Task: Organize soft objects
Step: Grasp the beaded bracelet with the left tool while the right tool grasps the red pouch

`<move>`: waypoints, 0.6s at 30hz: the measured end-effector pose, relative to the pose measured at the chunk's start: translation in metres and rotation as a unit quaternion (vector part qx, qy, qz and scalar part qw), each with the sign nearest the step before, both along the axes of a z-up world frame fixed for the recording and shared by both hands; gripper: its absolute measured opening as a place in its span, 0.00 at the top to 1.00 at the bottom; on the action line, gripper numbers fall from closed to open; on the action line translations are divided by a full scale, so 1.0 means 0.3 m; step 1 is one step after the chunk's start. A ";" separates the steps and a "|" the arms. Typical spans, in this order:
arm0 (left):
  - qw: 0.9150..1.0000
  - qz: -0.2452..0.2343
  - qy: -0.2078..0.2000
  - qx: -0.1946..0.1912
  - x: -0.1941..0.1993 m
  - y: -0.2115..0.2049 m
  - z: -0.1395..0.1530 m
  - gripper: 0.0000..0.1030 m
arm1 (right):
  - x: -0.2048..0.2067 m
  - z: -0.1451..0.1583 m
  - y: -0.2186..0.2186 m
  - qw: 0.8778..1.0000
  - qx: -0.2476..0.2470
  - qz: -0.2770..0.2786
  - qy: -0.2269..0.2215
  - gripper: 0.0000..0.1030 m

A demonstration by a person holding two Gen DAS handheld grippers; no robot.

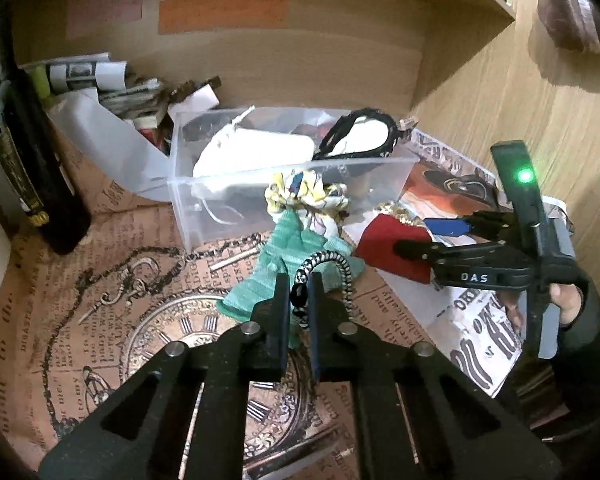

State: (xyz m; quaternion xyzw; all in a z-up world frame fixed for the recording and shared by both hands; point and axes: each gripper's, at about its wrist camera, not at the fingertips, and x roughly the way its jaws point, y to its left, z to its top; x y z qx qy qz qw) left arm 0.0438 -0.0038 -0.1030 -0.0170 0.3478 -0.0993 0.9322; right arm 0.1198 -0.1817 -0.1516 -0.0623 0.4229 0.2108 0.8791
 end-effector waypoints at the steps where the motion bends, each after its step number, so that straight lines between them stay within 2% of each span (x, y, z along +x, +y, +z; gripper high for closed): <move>1: 1.000 0.001 -0.004 0.001 -0.004 -0.001 0.008 0.93 | -0.001 0.000 0.001 1.000 0.000 0.003 -0.001 0.59; 2: 1.000 0.004 -0.008 0.002 -0.006 -0.003 0.017 0.93 | -0.004 0.000 0.001 1.000 0.000 0.005 -0.003 0.62; 4: 1.000 0.007 -0.014 0.001 -0.011 -0.002 0.031 0.93 | -0.013 0.002 0.000 1.000 -0.001 0.005 -0.007 0.77; 6: 1.000 0.012 -0.020 -0.002 -0.010 0.003 0.044 0.93 | -0.018 0.006 -0.005 1.000 0.001 0.005 -0.007 0.85; 13: 0.999 0.030 -0.042 -0.010 0.016 0.029 0.088 0.93 | -0.065 0.052 -0.035 0.999 0.021 -0.003 -0.028 0.88; 18: 0.997 0.044 -0.062 -0.021 0.040 0.062 0.132 0.93 | -0.112 0.149 -0.053 0.997 0.038 -0.009 -0.069 0.88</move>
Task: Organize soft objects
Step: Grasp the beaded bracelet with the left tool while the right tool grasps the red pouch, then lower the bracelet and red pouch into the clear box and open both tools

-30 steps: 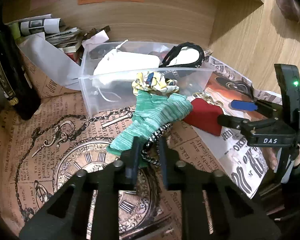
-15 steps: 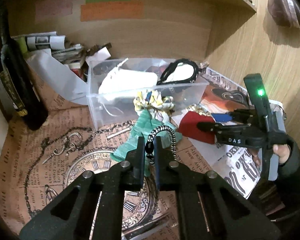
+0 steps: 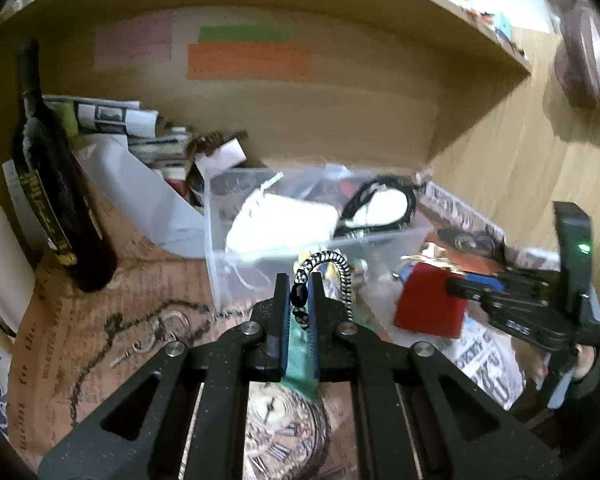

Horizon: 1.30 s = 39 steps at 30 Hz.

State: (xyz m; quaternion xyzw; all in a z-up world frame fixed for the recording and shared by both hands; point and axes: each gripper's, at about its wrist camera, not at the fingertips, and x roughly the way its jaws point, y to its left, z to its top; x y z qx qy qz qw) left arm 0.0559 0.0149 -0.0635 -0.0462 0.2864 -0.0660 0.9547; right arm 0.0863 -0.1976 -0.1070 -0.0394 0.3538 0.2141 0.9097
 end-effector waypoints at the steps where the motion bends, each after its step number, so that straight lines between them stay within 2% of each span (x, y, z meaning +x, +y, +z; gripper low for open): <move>1: 1.000 0.003 -0.006 -0.001 0.006 0.007 0.012 0.93 | -0.007 0.018 -0.003 1.000 0.003 0.000 -0.008 0.88; 10: 0.999 0.015 -0.045 0.004 0.054 0.034 0.098 0.93 | -0.003 0.182 0.025 0.996 0.028 0.001 -0.082 0.88; 20: 0.999 0.013 -0.053 0.004 0.180 0.038 0.135 0.93 | 0.102 0.254 0.094 0.992 0.036 0.001 -0.119 0.88; 29: 1.000 0.007 -0.024 0.005 0.331 0.026 0.103 0.93 | 0.243 0.210 0.163 0.995 0.027 0.006 -0.097 0.88; 39: 0.999 -0.003 0.047 0.013 0.487 0.004 -0.027 0.93 | 0.351 0.095 0.189 0.999 -0.004 0.010 -0.039 0.88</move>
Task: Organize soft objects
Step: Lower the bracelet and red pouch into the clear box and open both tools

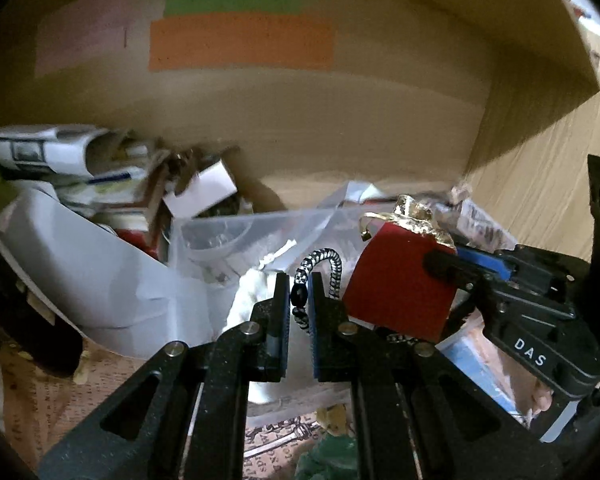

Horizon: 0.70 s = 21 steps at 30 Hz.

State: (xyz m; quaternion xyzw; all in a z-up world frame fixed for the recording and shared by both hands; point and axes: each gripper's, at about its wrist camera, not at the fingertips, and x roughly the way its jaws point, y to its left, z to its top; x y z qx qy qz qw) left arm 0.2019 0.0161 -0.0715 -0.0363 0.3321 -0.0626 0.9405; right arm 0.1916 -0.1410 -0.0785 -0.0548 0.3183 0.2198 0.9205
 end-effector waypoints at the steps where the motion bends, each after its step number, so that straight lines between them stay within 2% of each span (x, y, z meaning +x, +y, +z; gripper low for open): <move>1: 1.000 0.000 0.006 0.001 0.013 0.000 -0.012 0.93 | 0.004 -0.010 0.002 1.000 -0.004 0.001 0.005 0.88; 8: 0.999 0.016 0.028 0.006 0.053 0.010 -0.059 0.93 | 0.022 -0.041 -0.002 1.000 -0.017 -0.002 0.013 0.84; 11: 0.999 0.013 0.034 0.006 0.049 0.009 -0.064 0.89 | 0.016 -0.039 0.000 1.000 -0.021 -0.003 0.013 0.73; 13: 0.999 0.010 0.032 0.009 0.035 0.007 -0.059 0.82 | 0.005 -0.030 -0.001 1.000 -0.022 -0.004 0.006 0.59; 15: 1.000 0.010 0.025 0.012 0.012 0.004 -0.046 0.67 | -0.010 -0.017 -0.006 1.000 -0.021 -0.007 -0.004 0.51; 16: 1.000 0.011 0.020 0.013 0.001 0.004 -0.038 0.64 | -0.018 -0.009 -0.008 1.000 -0.019 -0.008 -0.008 0.48; 21: 1.000 0.013 -0.005 0.006 -0.080 0.020 0.015 0.58 | -0.062 0.037 -0.032 1.000 -0.005 -0.011 -0.028 0.34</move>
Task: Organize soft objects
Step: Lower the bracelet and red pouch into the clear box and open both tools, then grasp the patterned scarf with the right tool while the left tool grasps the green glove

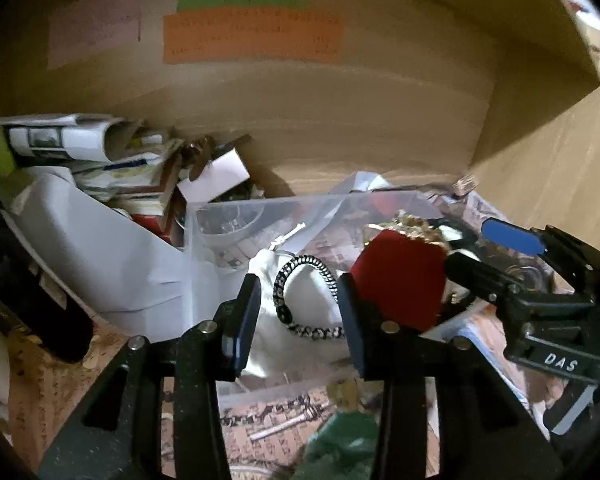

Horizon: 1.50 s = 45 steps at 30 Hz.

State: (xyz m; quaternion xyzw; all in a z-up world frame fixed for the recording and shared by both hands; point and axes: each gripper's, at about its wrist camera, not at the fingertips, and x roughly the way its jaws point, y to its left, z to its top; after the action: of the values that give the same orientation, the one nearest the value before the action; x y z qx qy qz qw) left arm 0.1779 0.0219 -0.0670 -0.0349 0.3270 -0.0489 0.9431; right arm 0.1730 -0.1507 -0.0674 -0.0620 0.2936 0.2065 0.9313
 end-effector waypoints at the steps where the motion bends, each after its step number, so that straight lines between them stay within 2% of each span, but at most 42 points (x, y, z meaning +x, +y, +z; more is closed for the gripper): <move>1: 1.000 0.001 -0.007 0.001 -0.021 0.004 0.012 0.56 | -0.014 0.013 -0.004 1.000 0.002 0.000 -0.006 0.33; 3: 1.000 0.004 -0.020 0.004 -0.056 0.012 0.030 0.47 | -0.037 0.032 -0.010 1.000 0.008 0.003 -0.014 0.32; 8: 1.000 0.004 -0.030 0.005 -0.139 0.031 0.046 0.40 | -0.108 0.056 -0.010 0.999 0.016 0.021 -0.027 0.30; 17: 1.000 -0.009 0.014 0.006 -0.218 0.050 -0.055 0.38 | -0.193 -0.020 0.045 0.997 0.024 0.071 0.007 0.28; 24: 0.998 -0.016 0.057 0.007 -0.252 0.048 -0.164 0.38 | -0.161 -0.129 0.130 0.993 0.004 0.101 0.058 0.28; 26: 0.998 -0.008 0.069 0.012 -0.251 0.048 -0.199 0.38 | -0.134 -0.152 0.143 0.992 0.006 0.104 0.074 0.32; 28: 0.996 -0.015 0.088 0.005 -0.248 0.052 -0.238 0.38 | -0.115 -0.167 0.150 0.991 0.007 0.101 0.085 0.52; 31: 0.995 -0.015 0.096 0.005 -0.241 0.057 -0.264 0.38 | -0.101 -0.179 0.145 0.989 0.016 0.105 0.098 0.72; 34: 0.995 -0.013 0.099 0.010 -0.239 0.057 -0.280 0.38 | -0.115 -0.171 0.126 0.991 0.015 0.098 0.085 0.80; 40: 0.994 -0.010 0.106 0.007 -0.232 0.066 -0.296 0.38 | -0.161 -0.111 0.068 0.996 0.025 0.076 0.049 0.82; 45: 0.995 -0.023 0.094 -0.010 -0.230 0.056 -0.246 0.38 | -0.208 -0.037 -0.021 0.997 0.048 0.051 0.018 0.82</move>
State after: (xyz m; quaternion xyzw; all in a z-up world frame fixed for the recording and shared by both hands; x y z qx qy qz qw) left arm 0.1089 0.0388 -0.1407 -0.0411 0.4145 -0.0700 0.9064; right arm 0.1106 -0.1568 -0.0785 -0.0279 0.2968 0.2692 0.9158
